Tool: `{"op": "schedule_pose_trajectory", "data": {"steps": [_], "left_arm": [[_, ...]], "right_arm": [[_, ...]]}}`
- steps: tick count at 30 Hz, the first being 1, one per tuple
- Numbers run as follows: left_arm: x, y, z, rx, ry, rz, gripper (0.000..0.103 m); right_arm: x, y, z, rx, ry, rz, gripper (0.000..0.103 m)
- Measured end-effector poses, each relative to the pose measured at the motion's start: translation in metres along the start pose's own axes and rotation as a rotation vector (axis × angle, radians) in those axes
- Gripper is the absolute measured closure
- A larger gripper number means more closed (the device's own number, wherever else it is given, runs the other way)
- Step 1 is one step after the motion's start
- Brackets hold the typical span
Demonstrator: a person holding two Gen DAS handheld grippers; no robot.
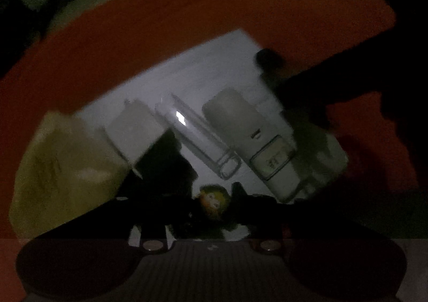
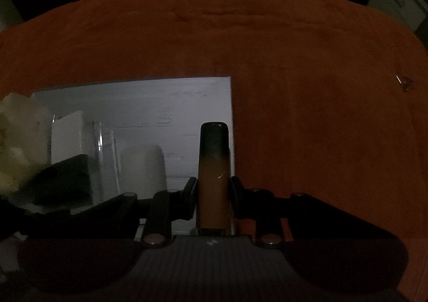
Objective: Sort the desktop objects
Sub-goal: 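Lift the brown marker with the right tool while the left tool lifts the figurine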
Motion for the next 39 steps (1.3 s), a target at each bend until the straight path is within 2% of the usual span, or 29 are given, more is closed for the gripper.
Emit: {"op": "schedule_pose_trajectory", "data": {"steps": [2,4,8,10,12,16,19,22,26,27,29,37,39], "left_arm": [[-0.006,-0.006,-0.003,0.134,-0.057,0.039,0.051],[-0.005,-0.009,-0.008,0.25,-0.066,0.054,0.051],[0.003,-0.012,-0.016,0.355,-0.048,0.031,0.052],[0.007,-0.007,-0.017,0.35,-0.049,0.018,0.053],[0.008,-0.005,-0.02,0.366,-0.055,-0.011,0.058],[-0.004,-0.005,-0.025,0.438,-0.138,-0.044,0.065],[-0.01,-0.006,-0.028,0.525,-0.195,-0.026,0.068],[-0.011,-0.005,-0.031,0.575,-0.198,-0.061,0.077],[-0.011,0.002,-0.029,0.555,-0.18,-0.071,0.078],[-0.01,0.003,-0.029,0.55,-0.177,-0.078,0.073],[-0.009,0.001,-0.031,0.59,-0.168,-0.067,0.069],[-0.008,0.001,-0.031,0.689,-0.113,-0.083,0.068],[-0.008,0.002,-0.031,0.726,-0.098,-0.07,0.063]], "right_arm": [[0.0,-0.001,-0.001,-0.004,0.0,0.003,0.075],[-0.001,-0.003,0.0,-0.006,-0.001,0.0,0.075],[0.001,-0.004,-0.001,-0.016,0.01,0.018,0.075],[0.004,-0.004,-0.002,-0.022,0.02,0.019,0.075],[0.007,-0.005,-0.004,-0.025,0.025,0.018,0.075],[0.012,-0.006,-0.007,-0.028,0.034,0.015,0.075],[0.013,-0.008,-0.007,-0.025,0.038,0.013,0.075],[0.012,-0.011,-0.006,-0.024,0.035,0.014,0.075],[0.015,-0.012,-0.008,-0.02,0.034,0.012,0.075],[0.015,-0.01,-0.008,-0.021,0.033,0.01,0.075],[0.013,-0.008,-0.008,-0.022,0.03,0.01,0.075],[0.013,-0.008,-0.009,-0.025,0.026,0.013,0.075],[0.014,-0.009,-0.01,-0.025,0.025,0.015,0.075]]}}
Point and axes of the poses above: each gripper's, at about its wrist camera, not at the fingertips, and x roughly the way its jaws point, y to its left, z to its top, the point moved 5 cm from there along x, roughly the way its jaws point, and after that the axes turned 2 degrees about y, right-handed, at the moved point
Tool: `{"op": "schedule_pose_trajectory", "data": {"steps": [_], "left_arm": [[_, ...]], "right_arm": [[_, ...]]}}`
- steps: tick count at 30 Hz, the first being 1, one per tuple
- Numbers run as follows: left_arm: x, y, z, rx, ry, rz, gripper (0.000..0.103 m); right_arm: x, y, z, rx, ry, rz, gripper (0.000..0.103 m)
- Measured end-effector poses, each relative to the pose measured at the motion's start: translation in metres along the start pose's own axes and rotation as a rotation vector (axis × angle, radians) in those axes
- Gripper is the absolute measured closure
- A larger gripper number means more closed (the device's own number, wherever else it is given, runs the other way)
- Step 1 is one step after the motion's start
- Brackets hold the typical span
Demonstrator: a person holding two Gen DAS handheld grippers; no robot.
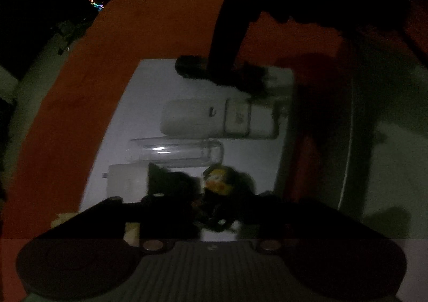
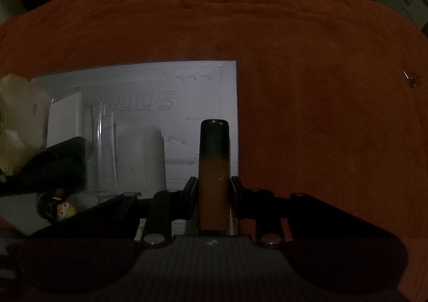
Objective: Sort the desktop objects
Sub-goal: 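Lift the brown marker with the right tool while the left tool lifts the figurine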
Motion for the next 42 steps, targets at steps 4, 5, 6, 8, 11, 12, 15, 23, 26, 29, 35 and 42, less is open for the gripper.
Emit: {"op": "schedule_pose_trajectory", "data": {"steps": [4,5,6,8,11,12,15,23,26,29,35,42], "left_arm": [[0.011,-0.001,0.001,0.033,0.044,-0.012,0.063],[0.014,-0.002,0.001,0.041,0.054,-0.018,0.062],[0.019,-0.004,0.002,0.043,0.066,-0.034,0.062],[0.029,-0.004,0.003,0.04,0.092,-0.036,0.062],[0.04,-0.002,0.003,-0.005,0.111,-0.046,0.062],[0.04,-0.001,0.003,-0.019,0.104,-0.048,0.062],[0.037,0.001,0.001,-0.052,0.087,-0.044,0.074],[0.023,-0.003,0.003,-0.049,0.045,0.006,0.08],[0.016,-0.005,0.007,-0.041,0.035,0.021,0.08],[0.006,-0.01,0.012,-0.022,0.019,0.039,0.08],[-0.022,-0.007,0.017,-0.054,-0.03,0.063,0.08],[-0.066,-0.01,0.016,-0.086,-0.057,0.116,0.08]], "right_arm": [[0.001,-0.002,0.0,-0.001,-0.001,0.004,0.075],[0.001,-0.002,0.0,-0.005,-0.002,0.006,0.075],[0.001,-0.002,-0.001,-0.007,-0.003,0.006,0.075],[0.002,-0.002,-0.001,-0.012,-0.004,0.007,0.075],[0.004,-0.003,-0.002,-0.013,0.0,0.002,0.075],[0.005,-0.003,-0.003,-0.017,0.001,-0.009,0.075],[0.005,-0.002,-0.002,-0.024,-0.007,-0.027,0.075],[0.0,0.005,0.0,-0.027,0.003,-0.025,0.075],[-0.007,0.006,0.002,-0.033,-0.009,-0.026,0.075],[-0.016,0.007,0.004,-0.032,-0.02,-0.022,0.075],[-0.04,0.009,0.003,-0.058,-0.065,-0.035,0.075],[-0.075,0.012,-0.003,-0.103,-0.08,-0.027,0.075]]}}
Point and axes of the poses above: each gripper's, at about its wrist camera, not at the fingertips, and x roughly the way its jaws point, y to its left, z to its top, the point moved 5 cm from there along x, roughly the way its jaws point, and after that the axes turned 2 degrees about y, right-handed, at the moved point
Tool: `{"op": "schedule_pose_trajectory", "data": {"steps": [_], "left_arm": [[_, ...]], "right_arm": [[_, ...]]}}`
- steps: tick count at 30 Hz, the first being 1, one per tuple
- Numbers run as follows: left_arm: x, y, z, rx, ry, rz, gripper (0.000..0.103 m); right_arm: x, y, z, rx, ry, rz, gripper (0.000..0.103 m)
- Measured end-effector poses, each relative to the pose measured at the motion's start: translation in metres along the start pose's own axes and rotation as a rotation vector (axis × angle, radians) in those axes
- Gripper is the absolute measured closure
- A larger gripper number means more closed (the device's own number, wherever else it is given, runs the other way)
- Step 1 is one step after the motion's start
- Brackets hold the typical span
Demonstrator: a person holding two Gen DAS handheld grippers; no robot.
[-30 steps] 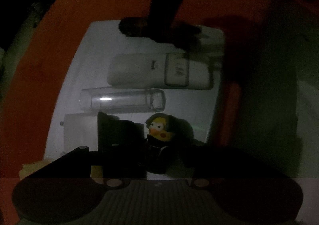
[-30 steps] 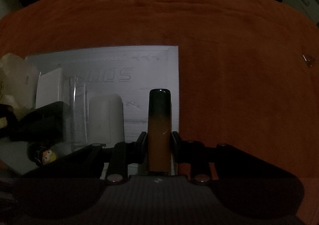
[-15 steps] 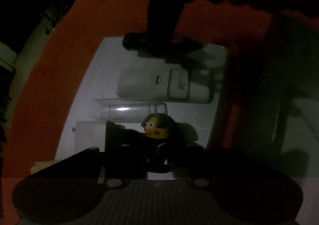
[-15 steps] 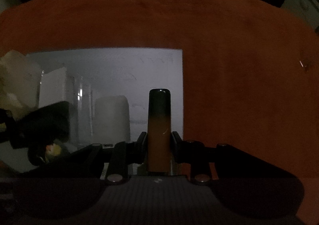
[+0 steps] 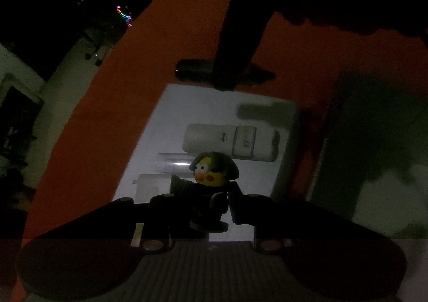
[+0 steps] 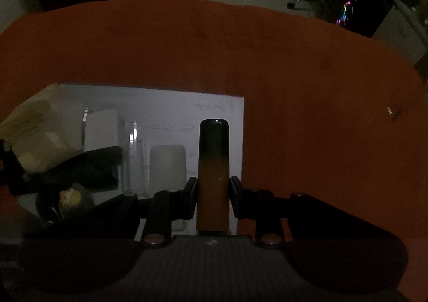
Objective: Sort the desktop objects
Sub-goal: 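Lift the brown marker with the right tool while the left tool lifts the figurine, then lower the marker into the white box with the right tool while the left tool lowers the figurine in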
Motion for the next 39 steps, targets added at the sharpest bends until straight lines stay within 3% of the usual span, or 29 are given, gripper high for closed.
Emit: {"op": "schedule_pose_trajectory", "data": {"steps": [9,12,17,20,23,26,31,39], "left_arm": [[-0.07,-0.021,-0.017,0.011,-0.018,0.052,0.08],[-0.087,-0.032,-0.023,-0.004,-0.016,0.074,0.08],[-0.106,-0.05,-0.038,-0.117,-0.021,0.098,0.08],[-0.117,-0.067,-0.052,-0.229,-0.074,0.122,0.08],[-0.117,-0.085,-0.067,-0.347,-0.082,0.129,0.08],[-0.104,-0.1,-0.079,-0.471,-0.026,0.063,0.08],[-0.076,-0.11,-0.09,-0.554,-0.001,0.045,0.08],[-0.057,-0.109,-0.117,-0.689,0.044,0.078,0.08]], "right_arm": [[-0.08,0.02,-0.02,-0.121,-0.077,0.053,0.075],[-0.099,0.013,-0.029,-0.085,-0.111,0.1,0.075],[-0.121,0.02,-0.056,-0.088,-0.115,0.134,0.075],[-0.133,0.033,-0.084,-0.087,-0.105,0.181,0.075],[-0.141,0.049,-0.116,-0.091,-0.078,0.225,0.075],[-0.142,0.061,-0.142,-0.11,-0.089,0.235,0.075],[-0.125,0.083,-0.164,-0.172,-0.072,0.2,0.075],[-0.091,0.085,-0.193,-0.114,0.056,0.175,0.075]]}}
Point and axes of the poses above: each gripper's, at about its wrist camera, not at the fingertips, and x roughly the way its jaws point, y to its left, z to its top, the point moved 5 cm from there along x, roughly the way its jaws point, and after that the axes turned 2 degrees about y, right-handed, at the moved point
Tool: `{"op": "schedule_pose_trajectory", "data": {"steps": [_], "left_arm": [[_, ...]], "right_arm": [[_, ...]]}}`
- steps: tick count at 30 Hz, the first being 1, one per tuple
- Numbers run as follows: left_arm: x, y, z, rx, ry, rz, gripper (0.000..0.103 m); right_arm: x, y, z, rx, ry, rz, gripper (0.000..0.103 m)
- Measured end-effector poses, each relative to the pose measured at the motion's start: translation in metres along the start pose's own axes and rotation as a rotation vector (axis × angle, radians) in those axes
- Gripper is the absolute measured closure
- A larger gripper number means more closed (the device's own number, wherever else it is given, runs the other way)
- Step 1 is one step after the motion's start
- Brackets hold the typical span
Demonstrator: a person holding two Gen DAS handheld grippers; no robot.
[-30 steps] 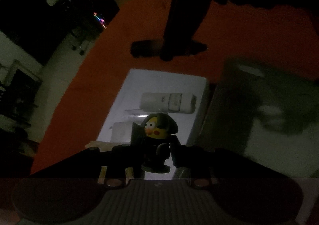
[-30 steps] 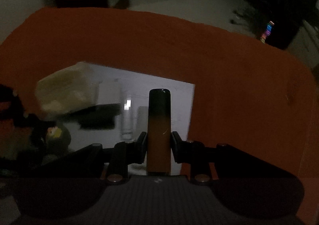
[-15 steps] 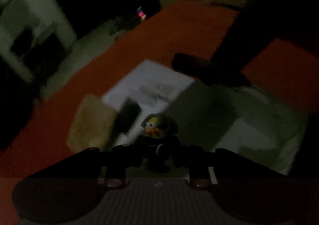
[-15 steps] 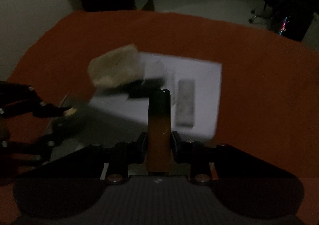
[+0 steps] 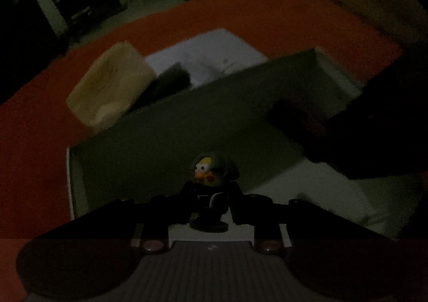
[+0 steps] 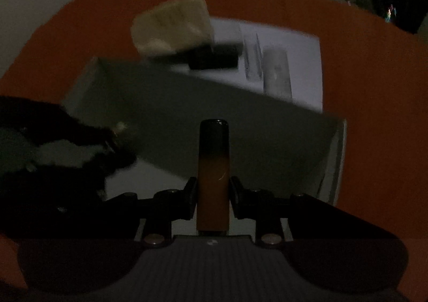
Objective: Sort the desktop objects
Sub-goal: 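Lower the marker into the white box with the right tool while the left tool lowers the figurine in, then open the right tool releasing the marker while the left tool releases the figurine in the box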
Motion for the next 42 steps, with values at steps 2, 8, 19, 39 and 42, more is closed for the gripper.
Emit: {"op": "schedule_pose_trajectory", "data": {"steps": [2,8,19,39,42], "left_arm": [[0.012,-0.001,-0.005,-0.013,0.033,0.001,0.08],[0.038,-0.011,-0.014,-0.007,0.104,0.005,0.08],[0.051,-0.015,-0.035,-0.111,0.215,-0.004,0.08],[0.066,-0.007,-0.035,-0.14,0.273,0.0,0.071],[0.062,-0.007,-0.039,-0.136,0.245,0.003,0.057]], "right_arm": [[0.011,-0.003,-0.007,0.018,0.044,-0.012,0.075],[0.041,-0.008,-0.014,0.059,0.118,-0.05,0.075],[0.066,-0.002,-0.039,0.101,0.203,-0.039,0.075],[0.095,-0.018,-0.05,0.125,0.312,-0.085,0.074],[0.092,-0.017,-0.049,0.13,0.288,-0.072,0.064]]}}
Point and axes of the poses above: each gripper's, at about its wrist camera, not at the fingertips, and x roughly the way its jaws point, y to its left, z to its top, the point moved 5 cm from there along x, roughly the way its jaws point, and after that the axes turned 2 degrees about y, right-handed, at the moved point
